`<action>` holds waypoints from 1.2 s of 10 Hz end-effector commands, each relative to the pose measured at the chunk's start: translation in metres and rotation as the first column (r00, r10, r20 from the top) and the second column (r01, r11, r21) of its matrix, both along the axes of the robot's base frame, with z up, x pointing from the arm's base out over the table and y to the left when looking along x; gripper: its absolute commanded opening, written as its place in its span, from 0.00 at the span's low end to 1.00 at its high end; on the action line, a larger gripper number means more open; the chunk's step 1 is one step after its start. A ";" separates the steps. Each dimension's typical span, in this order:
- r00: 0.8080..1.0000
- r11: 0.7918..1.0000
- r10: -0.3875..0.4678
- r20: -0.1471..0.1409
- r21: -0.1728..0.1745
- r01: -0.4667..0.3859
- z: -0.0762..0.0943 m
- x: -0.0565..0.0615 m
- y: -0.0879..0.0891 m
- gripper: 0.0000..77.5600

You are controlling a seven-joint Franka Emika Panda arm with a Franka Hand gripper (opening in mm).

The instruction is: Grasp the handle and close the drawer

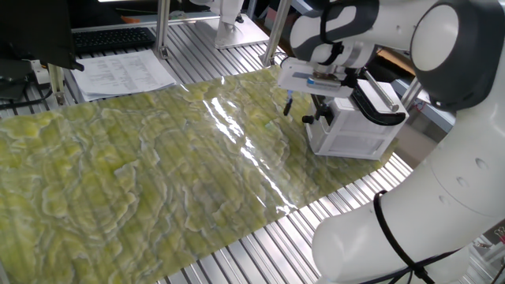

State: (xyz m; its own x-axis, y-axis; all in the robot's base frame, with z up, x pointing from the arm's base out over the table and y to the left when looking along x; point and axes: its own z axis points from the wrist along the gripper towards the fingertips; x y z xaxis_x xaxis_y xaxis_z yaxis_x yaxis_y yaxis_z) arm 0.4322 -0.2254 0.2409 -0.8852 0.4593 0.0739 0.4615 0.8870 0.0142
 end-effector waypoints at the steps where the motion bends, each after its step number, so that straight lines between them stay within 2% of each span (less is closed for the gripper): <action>1: 0.998 0.998 0.054 0.008 0.027 -0.055 0.013 0.014 0.010 1.00; 2: 0.998 0.998 0.056 0.005 0.029 -0.056 0.017 0.019 0.014 1.00; 8: 0.999 0.999 0.039 0.006 0.020 -0.040 0.017 0.019 0.014 1.00; 11: 0.997 0.997 0.073 0.000 -0.041 -0.073 0.017 0.019 0.014 1.00; 12: 0.997 0.997 0.073 0.003 -0.027 -0.073 0.017 0.019 0.014 1.00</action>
